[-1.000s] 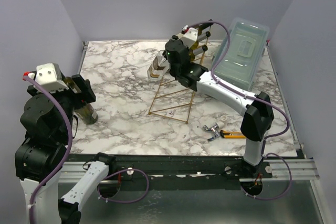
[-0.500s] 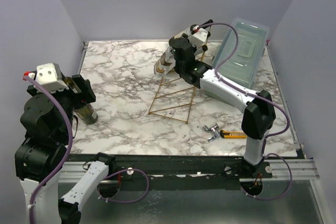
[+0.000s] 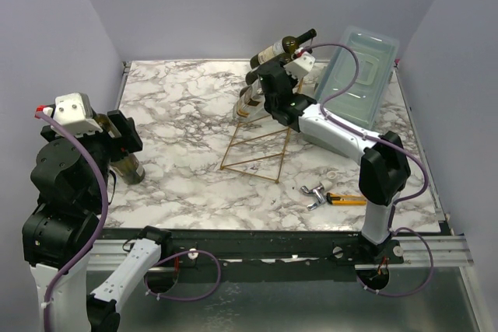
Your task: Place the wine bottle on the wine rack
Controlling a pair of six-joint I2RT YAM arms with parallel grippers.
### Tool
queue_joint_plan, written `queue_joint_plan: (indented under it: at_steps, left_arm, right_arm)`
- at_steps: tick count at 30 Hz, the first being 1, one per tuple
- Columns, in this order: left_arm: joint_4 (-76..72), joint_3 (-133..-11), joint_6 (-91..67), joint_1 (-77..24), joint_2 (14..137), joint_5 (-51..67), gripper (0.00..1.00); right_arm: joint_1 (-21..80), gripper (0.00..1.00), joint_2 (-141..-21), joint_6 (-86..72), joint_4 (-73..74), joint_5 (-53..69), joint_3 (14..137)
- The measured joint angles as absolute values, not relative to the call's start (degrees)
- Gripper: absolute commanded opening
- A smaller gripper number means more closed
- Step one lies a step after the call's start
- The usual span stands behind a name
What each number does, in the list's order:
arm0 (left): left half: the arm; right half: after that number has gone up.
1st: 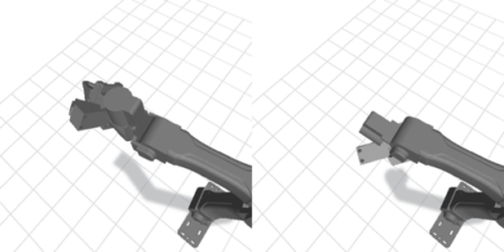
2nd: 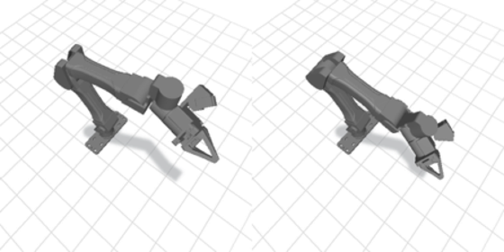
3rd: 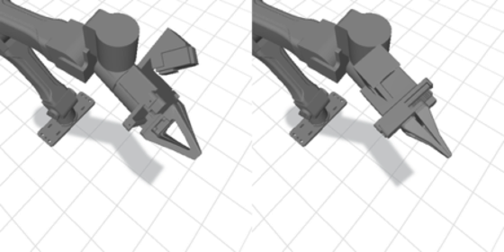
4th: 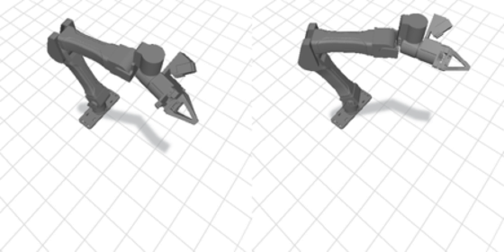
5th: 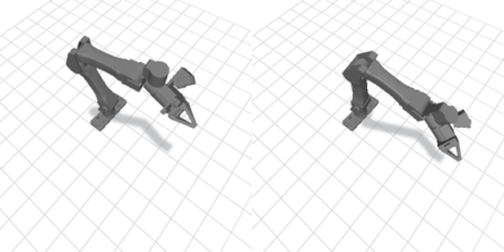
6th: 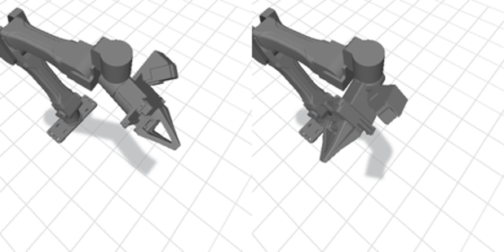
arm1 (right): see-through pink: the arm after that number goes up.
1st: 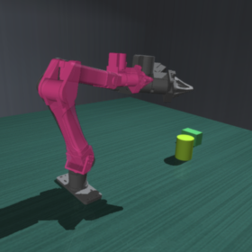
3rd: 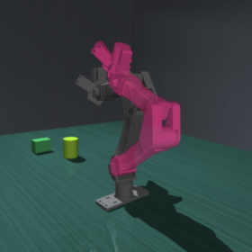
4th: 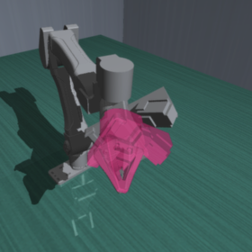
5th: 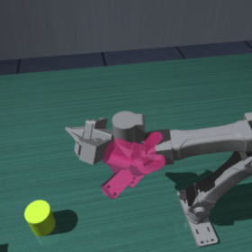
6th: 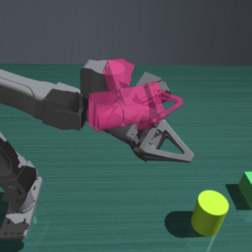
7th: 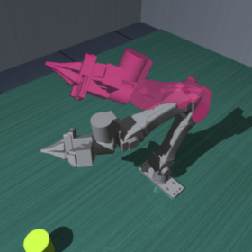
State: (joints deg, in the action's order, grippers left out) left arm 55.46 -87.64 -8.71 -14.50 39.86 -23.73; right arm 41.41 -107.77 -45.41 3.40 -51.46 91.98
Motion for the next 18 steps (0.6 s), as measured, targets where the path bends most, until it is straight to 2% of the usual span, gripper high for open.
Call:
queue_joint_plan:
  at_steps: [13, 18]
  left_arm:
    - [55.44, -87.50, -9.15, -14.50, 39.92, -23.40, 0.91]
    - [55.48, -87.20, -9.19, -14.50, 39.92, -23.40, 0.91]
  right_arm:
    - [40.71, 0.01, -107.37, -55.22, 7.42, -52.58, 89.49]
    - [40.60, 0.18, -107.00, -57.87, 7.88, -53.58, 88.40]
